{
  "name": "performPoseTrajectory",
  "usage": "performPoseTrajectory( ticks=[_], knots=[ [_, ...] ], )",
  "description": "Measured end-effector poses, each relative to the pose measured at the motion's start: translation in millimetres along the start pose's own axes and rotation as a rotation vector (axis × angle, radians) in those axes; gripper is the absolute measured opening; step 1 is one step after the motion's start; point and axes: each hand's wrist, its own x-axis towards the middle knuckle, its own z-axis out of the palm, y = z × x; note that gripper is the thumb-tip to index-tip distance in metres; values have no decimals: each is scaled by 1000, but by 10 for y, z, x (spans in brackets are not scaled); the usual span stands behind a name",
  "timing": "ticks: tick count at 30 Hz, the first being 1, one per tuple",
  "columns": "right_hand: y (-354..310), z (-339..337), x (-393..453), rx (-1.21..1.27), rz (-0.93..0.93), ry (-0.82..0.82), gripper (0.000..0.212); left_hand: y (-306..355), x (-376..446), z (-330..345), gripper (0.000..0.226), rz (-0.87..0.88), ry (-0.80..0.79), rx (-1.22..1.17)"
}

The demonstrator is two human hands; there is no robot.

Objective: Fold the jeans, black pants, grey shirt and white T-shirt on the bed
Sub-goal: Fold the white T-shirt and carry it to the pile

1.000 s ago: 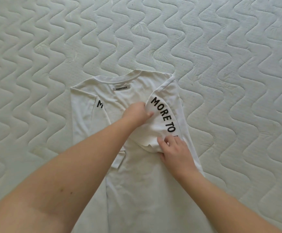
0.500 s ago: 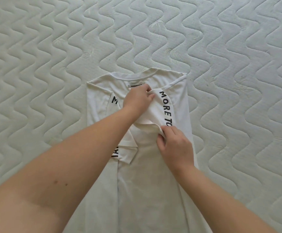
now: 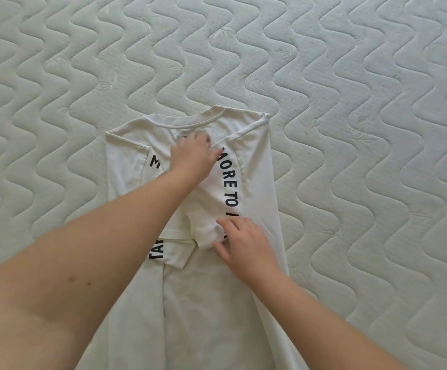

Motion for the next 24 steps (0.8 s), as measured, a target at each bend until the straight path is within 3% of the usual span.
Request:
performPoseTrajectory(
  ticks=[3,6,14,19,24],
  knots=[
    [23,-13,-37,-19,-49,7,39,300,193,43,49,163,-3,-74],
    [100,-35,-58,-18,-43,61,38,626,438,74,47,217,-47,-100],
    [432,-219,14,-5,235,117,52,1078,841,70,42,169,-202,-159],
    [661,-282,-45,157,484,197,59,1107,903,169,23,57,-147,-329],
    [820,-313,-13,225,597,186,39,1143,784,209,28,101,-72,-346]
  ],
)
